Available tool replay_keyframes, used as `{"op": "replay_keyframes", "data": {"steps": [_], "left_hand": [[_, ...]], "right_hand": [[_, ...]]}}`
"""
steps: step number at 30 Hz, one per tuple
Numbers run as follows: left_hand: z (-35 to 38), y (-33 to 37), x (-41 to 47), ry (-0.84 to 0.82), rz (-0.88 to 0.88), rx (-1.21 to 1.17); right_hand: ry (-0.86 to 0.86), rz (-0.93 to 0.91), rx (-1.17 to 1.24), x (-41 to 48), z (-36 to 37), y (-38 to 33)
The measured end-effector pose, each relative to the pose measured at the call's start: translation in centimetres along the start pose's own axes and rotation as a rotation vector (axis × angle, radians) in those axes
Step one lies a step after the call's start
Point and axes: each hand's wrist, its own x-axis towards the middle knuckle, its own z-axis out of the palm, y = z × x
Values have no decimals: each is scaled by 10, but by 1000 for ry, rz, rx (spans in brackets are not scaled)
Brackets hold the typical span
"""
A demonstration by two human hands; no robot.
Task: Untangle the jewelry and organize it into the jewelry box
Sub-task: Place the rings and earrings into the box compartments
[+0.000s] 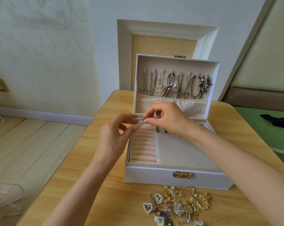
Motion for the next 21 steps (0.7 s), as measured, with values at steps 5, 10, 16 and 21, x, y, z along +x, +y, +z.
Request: {"op": "replay_keyframes", "data": {"steps": [5,10,16,21], "left_hand": [[-6,3,-1,82,-14,17],[-6,2,-2,56,5,48],[4,-6,-3,-133,299,396],[3,-12,0,-192,347,562]], "right_hand": [[-38,20,-248,9,6,7],[-88,7,-335,8,1,6],[-120,-24,-407,7,-1,3],[-117,-43,-416,6,5,1]]}}
